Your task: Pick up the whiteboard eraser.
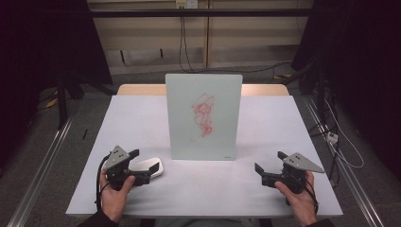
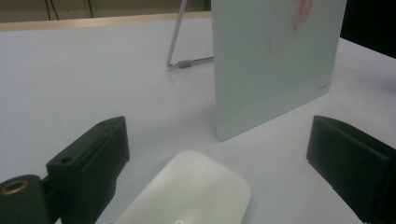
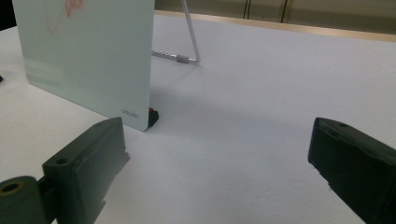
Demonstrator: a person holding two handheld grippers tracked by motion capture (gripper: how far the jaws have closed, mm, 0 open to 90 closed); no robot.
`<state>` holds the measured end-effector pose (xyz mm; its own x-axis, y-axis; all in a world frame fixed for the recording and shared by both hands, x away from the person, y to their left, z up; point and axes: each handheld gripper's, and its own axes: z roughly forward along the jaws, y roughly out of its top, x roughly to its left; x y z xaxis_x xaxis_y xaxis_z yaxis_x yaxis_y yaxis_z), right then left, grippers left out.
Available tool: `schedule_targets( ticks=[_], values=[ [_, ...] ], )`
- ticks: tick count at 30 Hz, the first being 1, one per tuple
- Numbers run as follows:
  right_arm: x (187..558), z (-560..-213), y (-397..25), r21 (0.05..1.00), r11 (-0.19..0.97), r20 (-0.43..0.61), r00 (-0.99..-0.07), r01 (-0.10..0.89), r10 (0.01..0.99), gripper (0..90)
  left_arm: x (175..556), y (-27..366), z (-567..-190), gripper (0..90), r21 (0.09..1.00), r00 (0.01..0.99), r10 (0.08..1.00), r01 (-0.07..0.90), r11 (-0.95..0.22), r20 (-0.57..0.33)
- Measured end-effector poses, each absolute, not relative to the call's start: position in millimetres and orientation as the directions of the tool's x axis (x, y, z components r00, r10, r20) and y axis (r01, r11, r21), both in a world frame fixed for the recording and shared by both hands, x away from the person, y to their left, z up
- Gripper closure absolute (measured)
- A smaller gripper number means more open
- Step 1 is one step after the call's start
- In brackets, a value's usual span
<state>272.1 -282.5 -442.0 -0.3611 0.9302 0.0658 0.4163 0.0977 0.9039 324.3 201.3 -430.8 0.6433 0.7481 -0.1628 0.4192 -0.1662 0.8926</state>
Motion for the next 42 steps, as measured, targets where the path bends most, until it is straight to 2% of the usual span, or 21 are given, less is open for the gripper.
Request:
schedule_targets(
  ticks=[15, 20, 24, 27, 34, 36, 42],
  values=[
    [273.5, -442.4, -283.3, 0.899, 0.097, 0.076, -0.369, 0.428, 0.926, 4.2, 329.7, 202.0, -428.7, 9.4, 0.863, 0.666, 0.726, 0.457, -0.216, -0.171],
    [274.6, -442.6, -283.0, 0.895, 0.095, 0.084, -0.374, 0.436, 0.924, 4.2, 334.1, 206.2, -424.2, 9.7, 0.852, 0.695, 0.694, 0.467, -0.235, -0.19],
    [275.3, -442.7, -282.1, 0.894, 0.096, 0.088, -0.382, 0.437, 0.92, 4.2, 334.7, 207.7, -419.8, 9.7, 0.858, 0.707, 0.688, 0.447, -0.253, -0.166],
    [275.2, -442.7, -282.5, 0.893, 0.093, 0.088, -0.376, 0.439, 0.922, 4.3, 336.1, 207.9, -417.2, 9.7, 0.855, 0.695, 0.711, 0.432, -0.288, -0.112],
    [275.4, -442.7, -281.6, 0.893, 0.103, 0.083, -0.384, 0.439, 0.92, 4.3, 344.6, 210.5, -413.3, 8.4, 0.823, 0.749, 0.65, 0.445, -0.352, -0.127],
    [275.2, -442.6, -281.2, 0.892, 0.102, 0.086, -0.387, 0.44, 0.918, 4.4, 347.0, 210.6, -413.8, 8.3, 0.812, 0.736, 0.667, 0.459, -0.36, -0.121],
    [275.1, -442.5, -281.0, 0.892, 0.102, 0.086, -0.389, 0.44, 0.917, 4.4, 355.3, 213.4, -409.9, 8.6, 0.782, 0.77, 0.625, 0.466, -0.414, -0.128]
  ],
)
